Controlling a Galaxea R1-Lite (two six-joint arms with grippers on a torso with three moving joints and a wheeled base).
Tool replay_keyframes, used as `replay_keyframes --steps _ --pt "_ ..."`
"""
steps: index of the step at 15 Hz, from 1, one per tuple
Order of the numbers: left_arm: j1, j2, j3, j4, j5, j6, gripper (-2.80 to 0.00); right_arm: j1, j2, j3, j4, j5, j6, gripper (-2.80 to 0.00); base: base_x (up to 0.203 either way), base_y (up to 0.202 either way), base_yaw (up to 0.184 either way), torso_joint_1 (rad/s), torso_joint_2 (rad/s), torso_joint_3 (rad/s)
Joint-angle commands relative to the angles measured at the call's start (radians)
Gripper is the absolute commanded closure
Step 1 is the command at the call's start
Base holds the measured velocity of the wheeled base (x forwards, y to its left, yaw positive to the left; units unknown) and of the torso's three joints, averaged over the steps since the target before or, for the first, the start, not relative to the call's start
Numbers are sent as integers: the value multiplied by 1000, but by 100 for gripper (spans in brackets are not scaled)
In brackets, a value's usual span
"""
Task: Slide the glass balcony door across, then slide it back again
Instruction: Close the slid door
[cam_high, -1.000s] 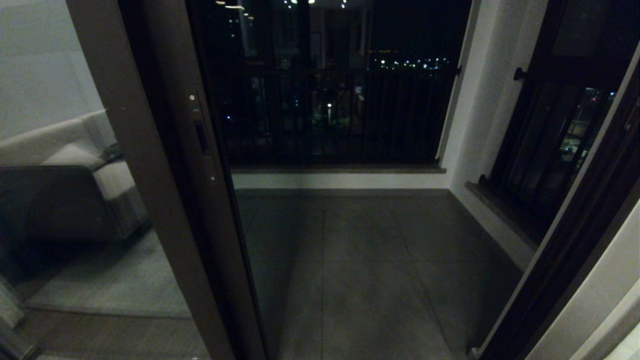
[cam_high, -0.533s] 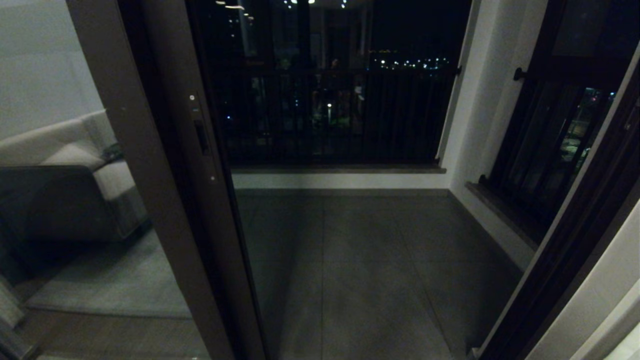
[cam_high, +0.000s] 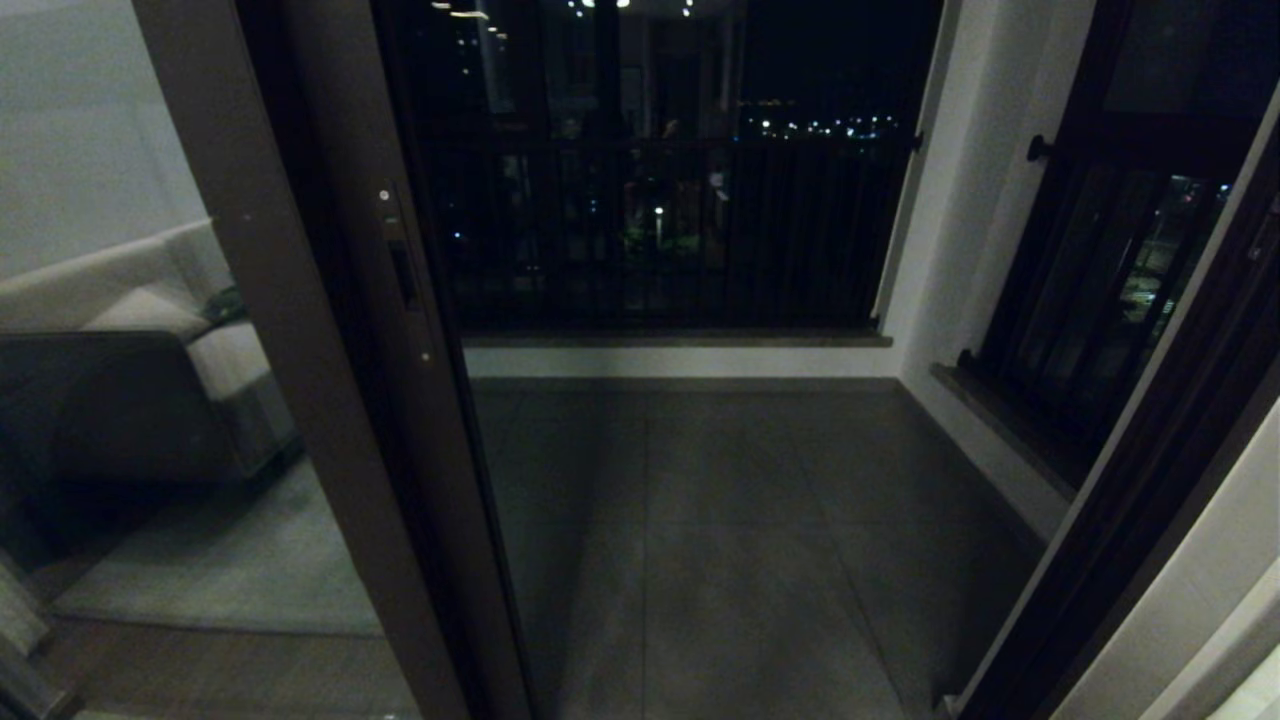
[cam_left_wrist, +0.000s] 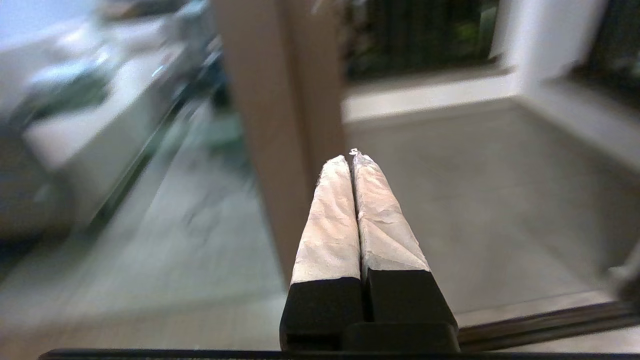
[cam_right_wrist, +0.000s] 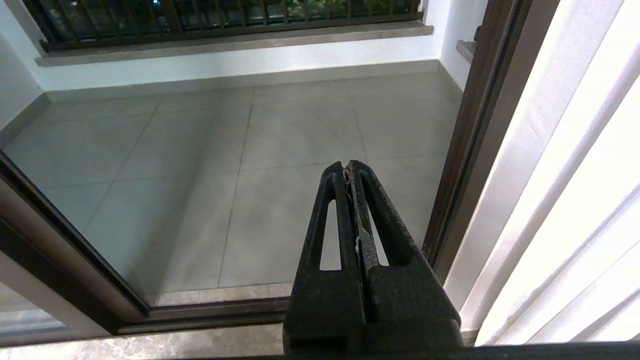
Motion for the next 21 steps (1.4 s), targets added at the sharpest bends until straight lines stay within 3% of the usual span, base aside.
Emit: replay_keyframes --steps 1,7,9,13,15,19,21 --pt "0 203 -157 12 -41 -4 0 0 1 0 1 0 0 0 0 0 0 0 0 0" --pt "-8 635 -491 7 -166 -30 0 0 1 0 1 0 0 0 0 0 0 0 0 0" --pt "-59 761 -624 21 -175 -96 0 0 1 0 1 0 0 0 0 0 0 0 0 0" --pt "-186 931 -833 118 -146 -295 0 0 1 0 1 0 0 0 0 0 0 0 0 0" --pt "-229 1022 -880 125 -49 -334 0 0 1 0 1 0 0 0 0 0 0 0 0 0" --pt "-397 1227 -1007 125 304 -388 0 0 1 0 1 0 0 0 0 0 0 0 0 0" --pt "-445 1304 -1069 124 377 -395 0 0 1 0 1 0 0 0 0 0 0 0 0 0"
